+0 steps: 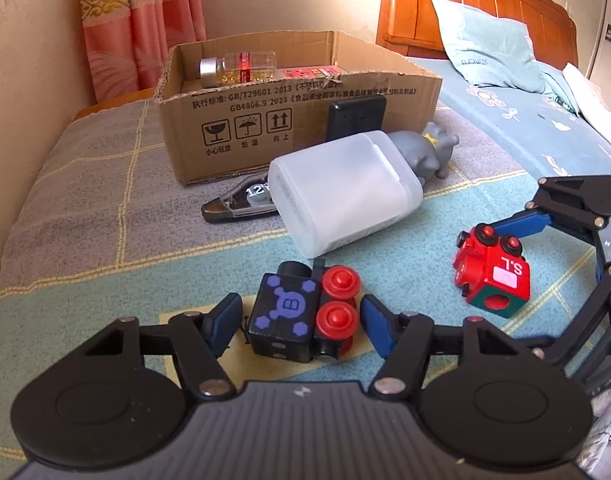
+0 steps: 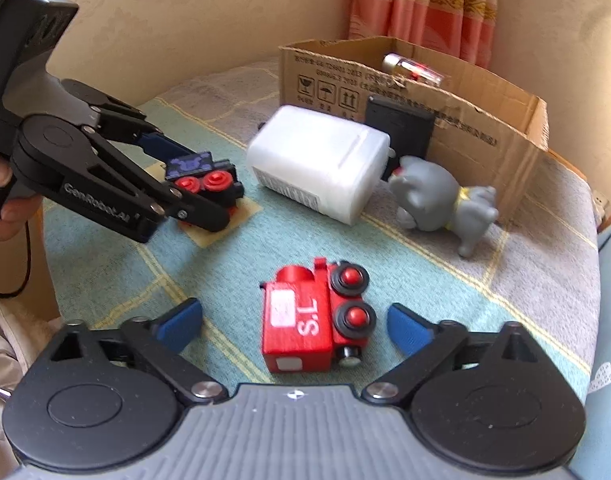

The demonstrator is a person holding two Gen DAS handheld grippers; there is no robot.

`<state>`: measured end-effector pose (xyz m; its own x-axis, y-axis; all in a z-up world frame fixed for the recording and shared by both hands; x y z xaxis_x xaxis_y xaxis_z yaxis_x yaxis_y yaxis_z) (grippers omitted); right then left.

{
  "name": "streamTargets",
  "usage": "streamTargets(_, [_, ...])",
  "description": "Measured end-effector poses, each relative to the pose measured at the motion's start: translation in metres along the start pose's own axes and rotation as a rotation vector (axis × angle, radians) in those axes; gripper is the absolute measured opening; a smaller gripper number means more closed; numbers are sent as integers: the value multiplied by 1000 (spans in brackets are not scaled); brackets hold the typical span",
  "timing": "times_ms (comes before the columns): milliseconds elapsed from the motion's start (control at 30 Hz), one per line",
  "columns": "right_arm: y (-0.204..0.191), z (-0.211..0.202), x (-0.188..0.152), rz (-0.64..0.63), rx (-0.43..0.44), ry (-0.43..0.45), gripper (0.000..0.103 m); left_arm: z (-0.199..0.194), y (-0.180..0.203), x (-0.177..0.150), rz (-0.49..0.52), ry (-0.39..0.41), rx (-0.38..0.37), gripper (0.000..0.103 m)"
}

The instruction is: Organize rigid objects

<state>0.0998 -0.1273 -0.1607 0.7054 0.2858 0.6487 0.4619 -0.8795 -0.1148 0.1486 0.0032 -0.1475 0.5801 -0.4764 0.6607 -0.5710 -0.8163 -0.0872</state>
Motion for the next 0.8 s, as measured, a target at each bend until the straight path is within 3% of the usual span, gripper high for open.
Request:
streamTargets(67, [-2,-1,3,-5,2,1,81,-1,0,0,-3,1,-4,60])
streamTargets(233, [-1,-5,3,-21,-16,1,77,-1,-1,1,-2,1,-11,59])
streamTargets(567, [4,-8,6,-9,-52,1,55,-1,2,2,15,-5,-16,53])
streamTargets(800, [6,-9,6,-12,-80,-8,55,-3,3,3,33,-13,-23,49])
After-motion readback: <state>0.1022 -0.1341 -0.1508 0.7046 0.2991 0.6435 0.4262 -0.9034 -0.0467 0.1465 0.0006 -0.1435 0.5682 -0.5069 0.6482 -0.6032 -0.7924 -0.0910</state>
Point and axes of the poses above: each gripper's, at about its wrist camera, not at the fingertips, and z roughly the way its jaws point, y to its right, x to its top, the point moved 8 cm from there along z, roughly the way its jaws point, and after that the axes turned 11 degrees about z, right-handed, at the moved point
